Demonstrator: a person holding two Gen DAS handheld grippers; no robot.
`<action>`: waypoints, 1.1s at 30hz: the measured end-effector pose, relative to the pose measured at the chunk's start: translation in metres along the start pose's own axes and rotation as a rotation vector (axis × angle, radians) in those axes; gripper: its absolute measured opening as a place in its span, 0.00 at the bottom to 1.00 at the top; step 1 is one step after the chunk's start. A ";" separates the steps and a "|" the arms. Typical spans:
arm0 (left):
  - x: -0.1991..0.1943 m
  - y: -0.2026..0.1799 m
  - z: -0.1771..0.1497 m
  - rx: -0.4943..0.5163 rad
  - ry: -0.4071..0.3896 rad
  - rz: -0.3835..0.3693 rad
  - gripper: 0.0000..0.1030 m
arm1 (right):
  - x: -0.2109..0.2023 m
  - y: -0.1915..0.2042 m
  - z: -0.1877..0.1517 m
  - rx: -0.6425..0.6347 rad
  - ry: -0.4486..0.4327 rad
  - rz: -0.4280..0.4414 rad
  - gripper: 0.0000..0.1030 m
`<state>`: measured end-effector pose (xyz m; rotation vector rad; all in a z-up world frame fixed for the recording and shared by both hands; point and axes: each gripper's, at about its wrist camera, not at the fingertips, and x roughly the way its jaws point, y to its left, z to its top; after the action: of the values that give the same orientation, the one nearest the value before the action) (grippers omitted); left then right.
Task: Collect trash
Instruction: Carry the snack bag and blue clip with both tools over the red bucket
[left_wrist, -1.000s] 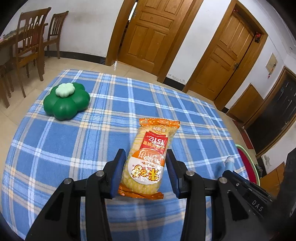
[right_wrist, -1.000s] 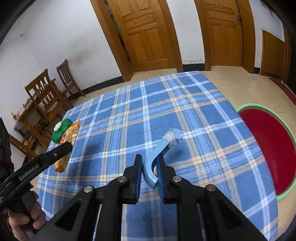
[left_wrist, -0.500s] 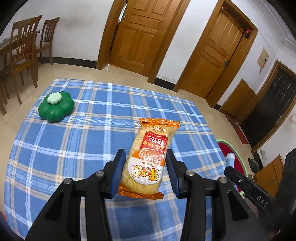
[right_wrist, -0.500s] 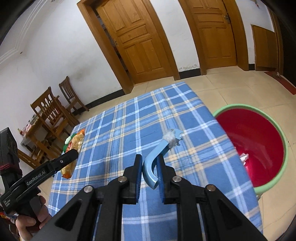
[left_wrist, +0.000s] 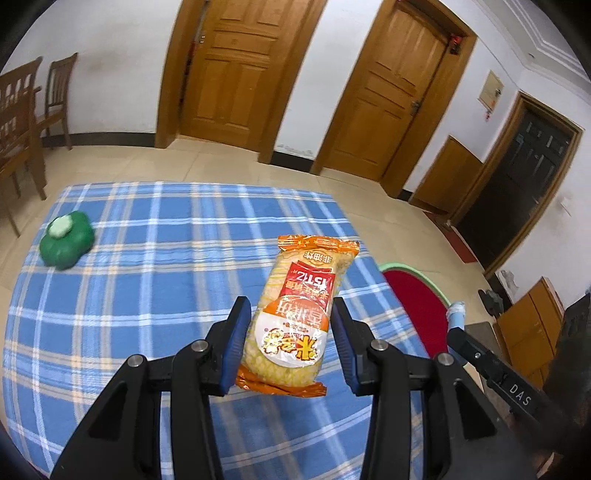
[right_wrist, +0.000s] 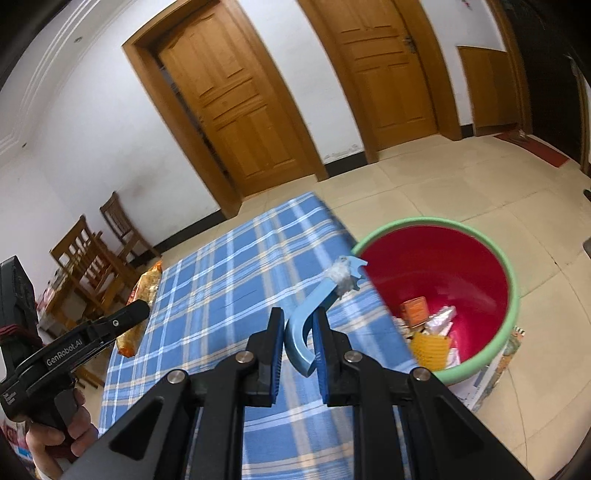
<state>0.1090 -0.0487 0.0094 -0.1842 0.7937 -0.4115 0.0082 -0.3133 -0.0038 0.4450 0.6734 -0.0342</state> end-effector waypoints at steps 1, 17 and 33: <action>0.002 -0.005 0.001 0.008 0.003 -0.005 0.43 | -0.002 -0.004 0.001 0.007 -0.006 -0.005 0.17; 0.053 -0.084 0.020 0.140 0.064 -0.082 0.43 | -0.015 -0.069 0.009 0.119 -0.042 -0.059 0.17; 0.127 -0.140 0.010 0.240 0.163 -0.113 0.43 | -0.004 -0.119 0.009 0.213 -0.026 -0.079 0.17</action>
<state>0.1556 -0.2298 -0.0227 0.0296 0.8891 -0.6308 -0.0099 -0.4254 -0.0411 0.6215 0.6643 -0.1874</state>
